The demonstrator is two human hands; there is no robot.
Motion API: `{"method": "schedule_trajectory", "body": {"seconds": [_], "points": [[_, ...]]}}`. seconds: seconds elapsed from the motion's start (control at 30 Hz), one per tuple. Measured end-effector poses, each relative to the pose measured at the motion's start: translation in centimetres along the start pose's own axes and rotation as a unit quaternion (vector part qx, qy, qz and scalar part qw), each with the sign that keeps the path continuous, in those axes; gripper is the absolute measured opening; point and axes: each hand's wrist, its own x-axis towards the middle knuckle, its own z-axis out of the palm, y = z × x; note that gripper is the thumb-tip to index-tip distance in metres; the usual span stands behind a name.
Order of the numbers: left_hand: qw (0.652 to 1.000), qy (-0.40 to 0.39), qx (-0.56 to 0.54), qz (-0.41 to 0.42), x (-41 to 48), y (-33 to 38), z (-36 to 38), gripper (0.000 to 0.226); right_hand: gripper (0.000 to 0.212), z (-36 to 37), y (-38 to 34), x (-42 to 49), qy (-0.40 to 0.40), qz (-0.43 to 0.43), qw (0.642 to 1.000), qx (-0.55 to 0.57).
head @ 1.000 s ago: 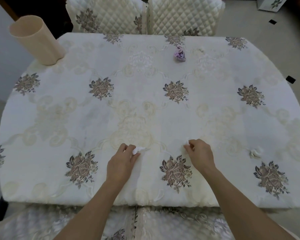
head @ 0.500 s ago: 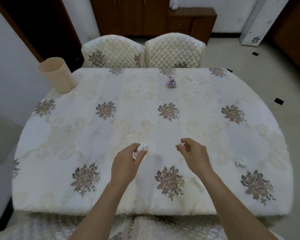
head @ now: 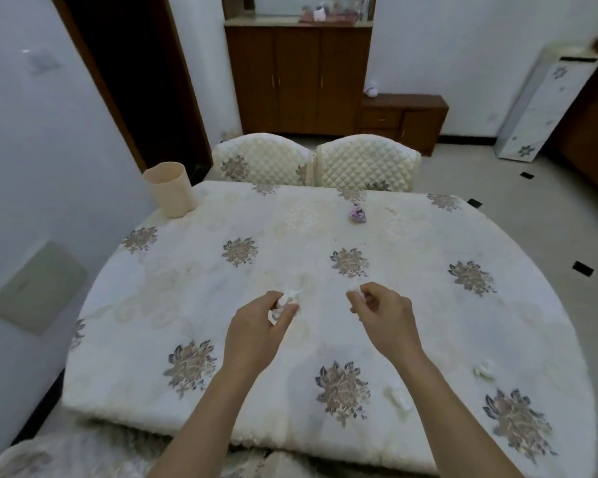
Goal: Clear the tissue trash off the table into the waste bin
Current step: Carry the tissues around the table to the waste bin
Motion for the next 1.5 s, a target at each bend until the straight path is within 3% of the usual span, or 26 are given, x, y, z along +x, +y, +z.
{"method": "schedule_trajectory", "body": {"seconds": [0.33,0.67,0.83,1.0,1.33,1.5], "points": [[0.986,0.127,0.032,-0.104,-7.6,-5.7,-8.6,0.028,0.031,9.3,-6.2,-1.5,-0.129,-0.126,0.984,0.0],[0.908,0.308,0.097,-0.265,-21.0,-13.3,-19.9,0.017,0.03,23.4,-18.1,-9.1,-0.309,-0.271,0.911,0.035],[0.875,0.367,0.105,-0.299,-24.1,-16.9,-23.9,0.024,0.033,29.0,-22.8,-12.3,-0.35,-0.336,0.874,0.025],[0.867,0.377,0.084,-0.314,-24.1,-23.4,-27.8,0.017,0.041,34.8,-26.4,-13.7,-0.347,-0.371,0.861,0.01],[0.912,0.295,0.079,-0.275,-16.9,-40.3,-41.2,0.027,0.044,50.9,-36.2,-13.8,-0.317,-0.334,0.887,-0.041],[0.927,0.269,0.094,-0.244,-13.4,-45.8,-47.1,0.019,0.035,56.3,-40.3,-12.4,-0.309,-0.301,0.899,-0.071]]}}
